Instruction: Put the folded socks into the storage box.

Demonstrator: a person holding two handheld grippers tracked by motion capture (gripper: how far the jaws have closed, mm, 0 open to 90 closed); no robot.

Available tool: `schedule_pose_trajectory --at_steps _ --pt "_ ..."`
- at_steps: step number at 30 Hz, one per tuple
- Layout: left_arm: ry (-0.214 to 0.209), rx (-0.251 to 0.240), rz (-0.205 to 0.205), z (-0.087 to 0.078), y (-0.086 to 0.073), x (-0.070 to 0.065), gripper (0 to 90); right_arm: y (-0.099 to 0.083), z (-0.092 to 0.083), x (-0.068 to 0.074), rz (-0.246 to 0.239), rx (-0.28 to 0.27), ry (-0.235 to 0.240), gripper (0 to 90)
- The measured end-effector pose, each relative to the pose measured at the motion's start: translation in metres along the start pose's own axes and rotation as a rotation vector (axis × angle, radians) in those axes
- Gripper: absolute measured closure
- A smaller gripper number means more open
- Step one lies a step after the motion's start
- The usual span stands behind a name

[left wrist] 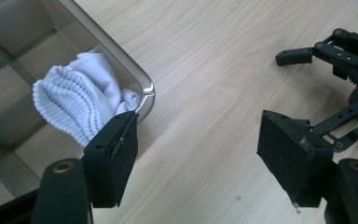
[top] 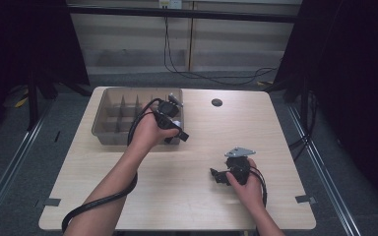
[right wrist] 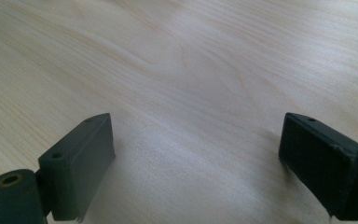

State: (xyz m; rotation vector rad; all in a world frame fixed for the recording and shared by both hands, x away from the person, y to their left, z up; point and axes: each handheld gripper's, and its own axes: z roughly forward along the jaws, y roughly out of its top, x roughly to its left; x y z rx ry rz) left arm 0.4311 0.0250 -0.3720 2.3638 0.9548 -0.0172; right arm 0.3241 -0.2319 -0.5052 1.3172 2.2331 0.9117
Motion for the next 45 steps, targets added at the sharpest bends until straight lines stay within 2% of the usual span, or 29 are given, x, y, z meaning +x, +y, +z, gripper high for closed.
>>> schedule_pose_trajectory --at_steps 23,34,45 --pt "-0.05 -0.011 0.041 0.004 -0.022 -0.014 28.0 0.0 0.0 0.0 0.002 0.001 -0.001 9.8" --pt "-0.051 -0.006 0.055 0.004 -0.029 -0.017 28.0 0.0 0.0 0.0 0.0 0.001 -0.001 9.8" --pt "-0.071 -0.006 0.07 0.006 -0.039 -0.022 27.9 0.0 0.0 0.0 0.0 0.001 -0.001 9.8"
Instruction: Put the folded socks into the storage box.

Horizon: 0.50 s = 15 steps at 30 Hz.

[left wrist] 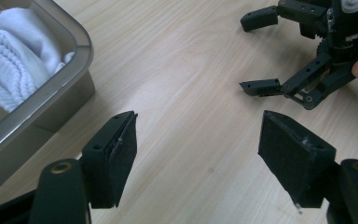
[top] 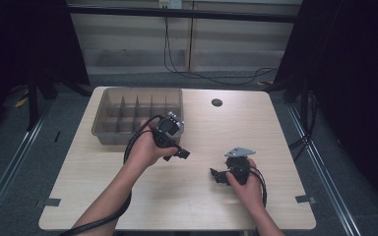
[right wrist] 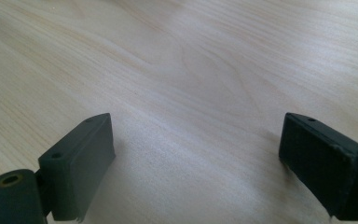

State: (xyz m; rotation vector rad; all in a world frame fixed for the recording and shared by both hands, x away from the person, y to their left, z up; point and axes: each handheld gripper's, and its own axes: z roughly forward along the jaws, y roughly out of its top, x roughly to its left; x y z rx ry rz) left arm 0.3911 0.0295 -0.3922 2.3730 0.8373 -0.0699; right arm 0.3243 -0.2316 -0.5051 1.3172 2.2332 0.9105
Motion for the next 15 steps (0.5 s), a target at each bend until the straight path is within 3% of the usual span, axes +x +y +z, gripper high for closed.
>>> schedule_pose_trajectory --at_steps 15 --pt "-0.013 0.012 -0.001 0.006 -0.013 -0.001 27.6 0.0 0.0 0.0 0.001 0.001 0.001 9.8"
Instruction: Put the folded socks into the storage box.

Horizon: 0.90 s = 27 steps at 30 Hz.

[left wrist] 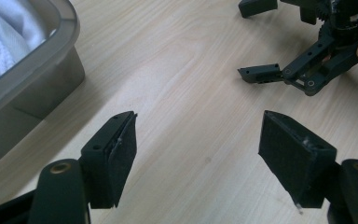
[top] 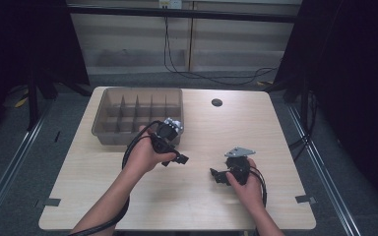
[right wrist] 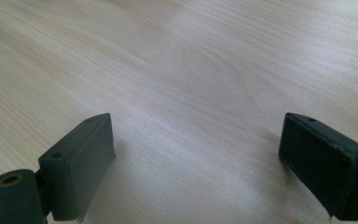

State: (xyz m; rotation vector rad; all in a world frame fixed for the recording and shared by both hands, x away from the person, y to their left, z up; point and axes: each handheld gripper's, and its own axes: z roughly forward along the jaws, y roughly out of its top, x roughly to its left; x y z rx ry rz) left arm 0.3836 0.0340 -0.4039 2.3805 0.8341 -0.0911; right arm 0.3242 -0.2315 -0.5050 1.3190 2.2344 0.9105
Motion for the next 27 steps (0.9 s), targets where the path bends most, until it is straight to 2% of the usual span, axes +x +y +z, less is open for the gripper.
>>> schedule_pose_trajectory --at_steps 14,21,24,27 --pt "-0.003 0.01 -0.023 0.004 -0.023 0.008 27.6 0.0 0.0 0.0 -0.002 0.001 0.002 9.8" --pt "-0.001 0.004 -0.051 0.006 -0.033 0.015 27.1 0.0 0.0 0.0 -0.003 0.001 0.002 9.8" --pt "0.012 0.009 -0.05 0.007 -0.038 0.017 26.9 0.0 0.0 0.0 -0.007 0.0 0.003 9.8" --pt "0.003 0.007 -0.053 0.009 -0.042 0.019 26.9 0.0 0.0 0.0 -0.006 0.001 0.004 9.8"
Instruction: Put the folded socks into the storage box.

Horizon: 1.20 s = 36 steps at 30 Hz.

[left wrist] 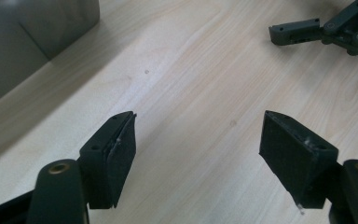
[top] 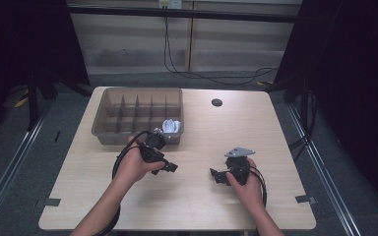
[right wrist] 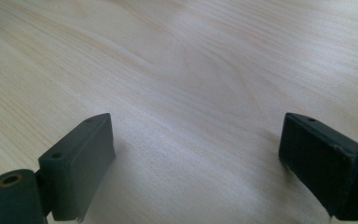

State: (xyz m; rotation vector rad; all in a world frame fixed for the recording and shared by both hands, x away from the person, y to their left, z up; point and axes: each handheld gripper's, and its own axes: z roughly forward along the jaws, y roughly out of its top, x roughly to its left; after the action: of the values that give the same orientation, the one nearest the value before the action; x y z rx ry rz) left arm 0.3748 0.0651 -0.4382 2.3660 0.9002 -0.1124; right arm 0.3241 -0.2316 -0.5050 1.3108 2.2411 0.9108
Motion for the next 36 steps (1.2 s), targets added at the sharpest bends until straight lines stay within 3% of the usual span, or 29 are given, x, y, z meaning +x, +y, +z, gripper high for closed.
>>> schedule_pose_trajectory --at_steps 11,36 --pt "0.005 0.003 -0.036 0.002 -0.018 0.013 26.6 0.0 0.0 0.0 -0.004 -0.001 0.003 9.8" --pt "0.018 -0.017 -0.067 0.0 -0.052 0.034 23.8 0.0 0.0 0.0 -0.005 -0.001 0.005 9.8"
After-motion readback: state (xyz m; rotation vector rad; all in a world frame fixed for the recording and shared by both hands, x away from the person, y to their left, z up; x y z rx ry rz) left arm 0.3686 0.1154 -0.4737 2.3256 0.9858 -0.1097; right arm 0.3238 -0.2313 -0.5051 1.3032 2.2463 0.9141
